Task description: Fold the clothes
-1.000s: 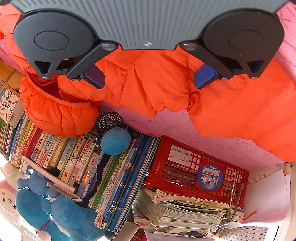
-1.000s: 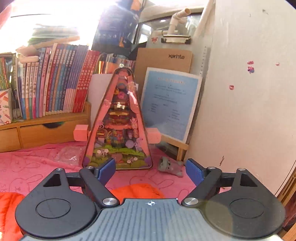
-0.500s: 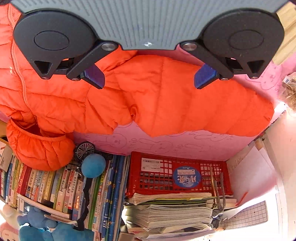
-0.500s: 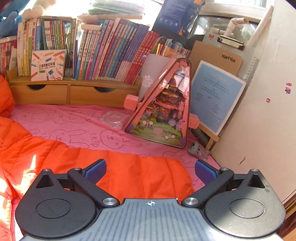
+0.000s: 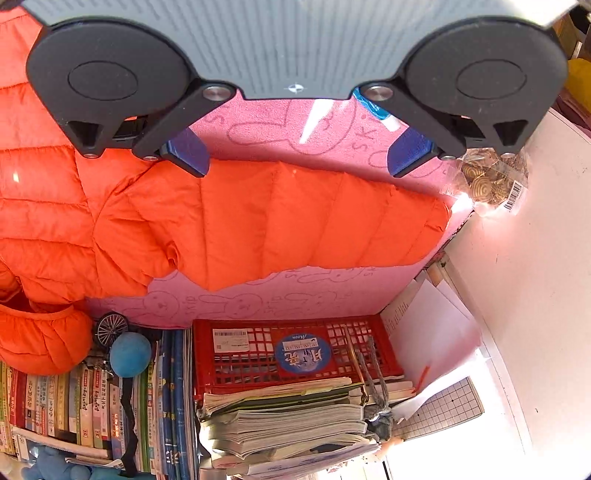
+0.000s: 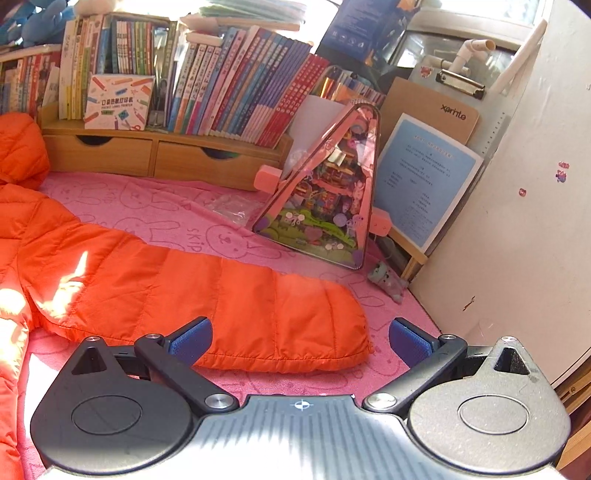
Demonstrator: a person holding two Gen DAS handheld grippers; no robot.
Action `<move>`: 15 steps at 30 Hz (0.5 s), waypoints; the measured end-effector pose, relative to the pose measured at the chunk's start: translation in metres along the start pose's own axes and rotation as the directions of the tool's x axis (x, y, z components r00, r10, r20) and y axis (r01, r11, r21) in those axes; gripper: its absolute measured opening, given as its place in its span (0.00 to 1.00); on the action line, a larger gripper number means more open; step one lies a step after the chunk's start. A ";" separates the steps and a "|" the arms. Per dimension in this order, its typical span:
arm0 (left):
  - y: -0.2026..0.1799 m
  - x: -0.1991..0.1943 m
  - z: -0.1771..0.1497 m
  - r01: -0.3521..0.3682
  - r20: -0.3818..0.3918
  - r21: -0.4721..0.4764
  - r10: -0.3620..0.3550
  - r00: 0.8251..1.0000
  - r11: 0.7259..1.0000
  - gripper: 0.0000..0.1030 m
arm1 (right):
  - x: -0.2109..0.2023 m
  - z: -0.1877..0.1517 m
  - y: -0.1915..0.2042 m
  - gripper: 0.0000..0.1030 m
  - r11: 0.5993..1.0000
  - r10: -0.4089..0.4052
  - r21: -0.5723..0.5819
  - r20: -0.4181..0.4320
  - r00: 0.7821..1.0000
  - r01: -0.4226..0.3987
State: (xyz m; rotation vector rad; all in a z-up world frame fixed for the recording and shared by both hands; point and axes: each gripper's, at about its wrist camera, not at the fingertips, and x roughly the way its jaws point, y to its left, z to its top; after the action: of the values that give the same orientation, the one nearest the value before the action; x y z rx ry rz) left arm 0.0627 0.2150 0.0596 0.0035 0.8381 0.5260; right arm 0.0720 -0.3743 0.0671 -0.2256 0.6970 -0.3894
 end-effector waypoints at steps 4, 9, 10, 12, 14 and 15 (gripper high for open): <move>-0.015 -0.016 -0.015 0.090 -0.033 0.054 -0.089 0.996 0.994 1.00 | -0.010 -0.009 0.007 1.00 0.996 0.083 0.025 -0.027 0.996 -0.083; -0.051 -0.039 -0.041 0.151 -0.044 0.181 -0.145 0.988 0.972 1.00 | -0.028 -0.021 0.033 1.00 0.978 0.210 -0.013 -0.037 0.977 -0.210; -0.058 -0.043 -0.047 0.176 -0.059 0.199 -0.168 0.984 0.964 1.00 | -0.033 -0.023 0.040 1.00 0.971 0.238 -0.026 -0.042 0.970 -0.239; -0.067 -0.051 -0.058 0.224 -0.090 0.218 -0.209 0.974 0.950 1.00 | -0.043 -0.030 0.052 1.00 0.952 0.298 -0.053 -0.051 0.953 -0.300; -0.075 -0.059 -0.071 0.270 -0.123 0.235 -0.247 0.961 0.934 1.00 | -0.058 -0.040 0.069 1.00 0.924 0.363 -0.103 -0.062 0.930 -0.367; -0.078 -0.064 -0.078 0.284 -0.137 0.243 -0.257 0.957 0.927 1.00 | -0.068 -0.047 0.077 1.00 0.907 0.394 -0.136 -0.069 0.917 -0.400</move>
State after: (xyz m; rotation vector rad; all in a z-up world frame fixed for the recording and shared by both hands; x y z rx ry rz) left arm 0.0065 0.1022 0.0358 0.1016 0.9862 0.1526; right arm 0.0146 -0.2793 0.0463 -0.2095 0.7917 0.0495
